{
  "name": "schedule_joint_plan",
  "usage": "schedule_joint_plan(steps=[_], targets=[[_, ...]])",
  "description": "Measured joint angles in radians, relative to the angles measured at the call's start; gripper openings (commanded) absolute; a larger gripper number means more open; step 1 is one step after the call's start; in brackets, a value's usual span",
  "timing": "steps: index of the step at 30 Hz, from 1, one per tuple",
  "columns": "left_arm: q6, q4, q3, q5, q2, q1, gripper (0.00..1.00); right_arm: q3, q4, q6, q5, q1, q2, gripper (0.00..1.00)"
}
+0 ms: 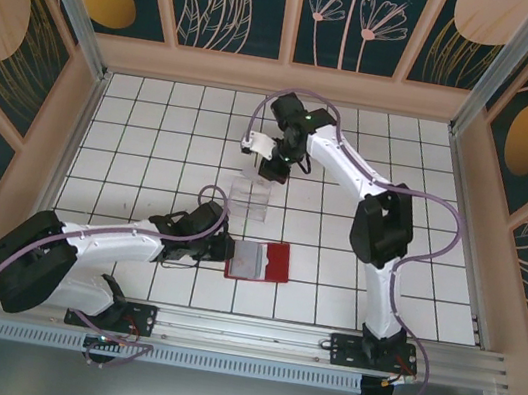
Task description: Take the credit cards out of the card holder
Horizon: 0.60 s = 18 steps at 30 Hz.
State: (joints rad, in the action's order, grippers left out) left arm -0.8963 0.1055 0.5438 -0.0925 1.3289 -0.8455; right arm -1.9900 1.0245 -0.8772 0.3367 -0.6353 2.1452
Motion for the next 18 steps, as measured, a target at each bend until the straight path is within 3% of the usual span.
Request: schedule_joint_plan(steps=[18], targets=[[0.000,0.004,0.000,0.001,-0.006,0.000,0.20,-0.061,0.080,-0.004,-0.098,-0.009,0.065,0.00]])
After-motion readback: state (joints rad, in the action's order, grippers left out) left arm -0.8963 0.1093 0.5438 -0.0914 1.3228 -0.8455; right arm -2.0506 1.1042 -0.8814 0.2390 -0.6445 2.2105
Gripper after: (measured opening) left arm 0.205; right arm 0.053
